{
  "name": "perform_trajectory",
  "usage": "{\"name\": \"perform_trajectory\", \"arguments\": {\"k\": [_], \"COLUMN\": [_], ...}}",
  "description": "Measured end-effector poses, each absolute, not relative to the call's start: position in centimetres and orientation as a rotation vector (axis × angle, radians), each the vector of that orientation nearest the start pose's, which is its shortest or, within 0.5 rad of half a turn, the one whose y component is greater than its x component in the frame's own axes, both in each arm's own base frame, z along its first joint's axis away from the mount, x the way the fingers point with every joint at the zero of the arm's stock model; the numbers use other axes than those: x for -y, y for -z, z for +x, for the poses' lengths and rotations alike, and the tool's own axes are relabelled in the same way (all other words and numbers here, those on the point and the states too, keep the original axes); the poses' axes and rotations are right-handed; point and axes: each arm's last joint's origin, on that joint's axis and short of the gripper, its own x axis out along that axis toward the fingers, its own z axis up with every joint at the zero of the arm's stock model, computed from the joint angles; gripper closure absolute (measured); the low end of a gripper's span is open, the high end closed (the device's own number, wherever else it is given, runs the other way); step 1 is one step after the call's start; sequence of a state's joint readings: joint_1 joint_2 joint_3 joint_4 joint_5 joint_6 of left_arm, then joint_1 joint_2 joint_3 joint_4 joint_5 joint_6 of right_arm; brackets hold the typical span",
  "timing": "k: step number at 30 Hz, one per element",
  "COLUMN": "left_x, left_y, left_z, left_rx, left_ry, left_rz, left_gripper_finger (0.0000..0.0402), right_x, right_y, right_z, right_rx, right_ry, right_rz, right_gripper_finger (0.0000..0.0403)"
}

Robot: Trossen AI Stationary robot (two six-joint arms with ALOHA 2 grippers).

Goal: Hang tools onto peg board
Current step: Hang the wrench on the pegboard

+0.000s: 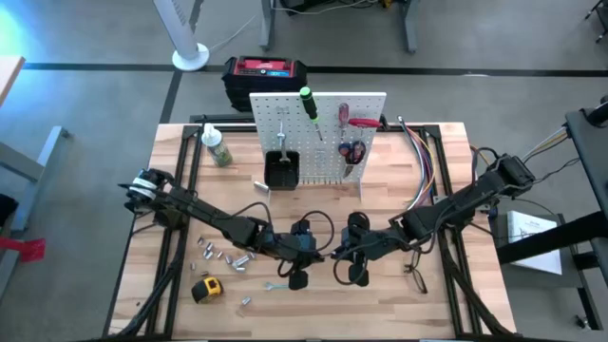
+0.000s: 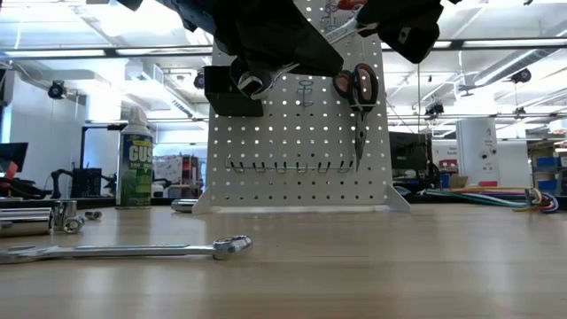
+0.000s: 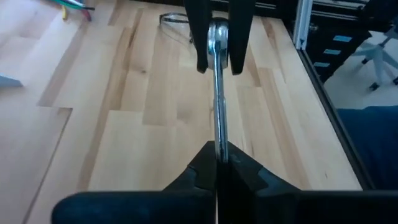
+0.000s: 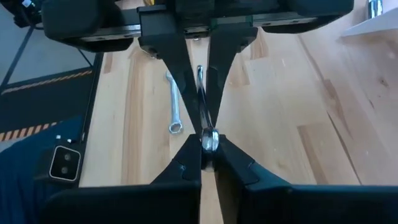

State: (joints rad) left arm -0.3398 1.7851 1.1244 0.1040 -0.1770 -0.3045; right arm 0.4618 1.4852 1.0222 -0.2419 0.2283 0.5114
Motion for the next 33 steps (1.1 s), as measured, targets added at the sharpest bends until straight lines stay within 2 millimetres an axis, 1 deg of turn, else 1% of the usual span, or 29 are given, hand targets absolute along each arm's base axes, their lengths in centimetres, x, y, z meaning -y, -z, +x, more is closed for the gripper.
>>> {"name": "perform_trajectory", "arguments": {"k": [5,8,11,13,16,18,19,22,25,27,30,33], "left_x": [12.2,12.2,12.1,12.1,11.7,11.4,11.2,10.7,10.0,9.5,8.9,8.5], "left_y": [-21.7,-22.8,-23.8,-24.7,-26.8,-28.3,-29.0,-31.1,-32.6,-33.5,-34.7,-34.9], "left_z": [36.6,36.3,35.9,35.4,34.4,33.5,33.1,32.0,31.1,30.5,29.6,29.0], "left_rx": [-0.503,-0.459,-0.427,-0.389,-0.3,-0.245,-0.225,-0.177,-0.145,-0.119,-0.082,-0.032], "left_ry": [0.001,-0.04,-0.074,-0.135,-0.284,-0.375,-0.393,-0.39,-0.391,-0.396,-0.401,-0.403], "left_rz": [-0.131,-0.133,-0.129,-0.118,-0.079,-0.064,-0.054,-0.058,-0.059,-0.067,-0.072,-0.089], "left_gripper_finger": [0.04,0.04,0.04,0.0401,0.0401,0.0401,0.0401,0.0401,0.0401,0.0401,0.0401,0.0401], "right_x": [-13.4,-13.1,-12.8,-12.7,-12.5,-12.5,-12.5,-12.4,-11.9,-11.6,-11.3,-11.1], "right_y": [-25.6,-26.3,-27.5,-28.0,-28.2,-27.9,-27.6,-26.2,-24.5,-23.4,-22.0,-21.4], "right_z": [27.4,26.3,25.2,24.5,23.5,23.0,22.8,22.2,21.8,21.5,21.0,20.7], "right_rx": [-0.704,-0.688,-0.622,-0.578,-0.547,-0.537,-0.535,-0.519,-0.492,-0.497,-0.512,-0.516], "right_ry": [-0.005,0.087,0.171,0.219,0.264,0.293,0.305,0.383,0.484,0.511,0.536,0.552], "right_rz": [0.217,0.163,0.138,0.154,0.155,0.137,0.124,0.099,0.107,0.127,0.15,0.173], "right_gripper_finger": [0.0354,0.0328,0.0306,0.0293,0.0279,0.0272,0.027,0.0266,0.0267,0.0271,0.0276,0.0281]}}
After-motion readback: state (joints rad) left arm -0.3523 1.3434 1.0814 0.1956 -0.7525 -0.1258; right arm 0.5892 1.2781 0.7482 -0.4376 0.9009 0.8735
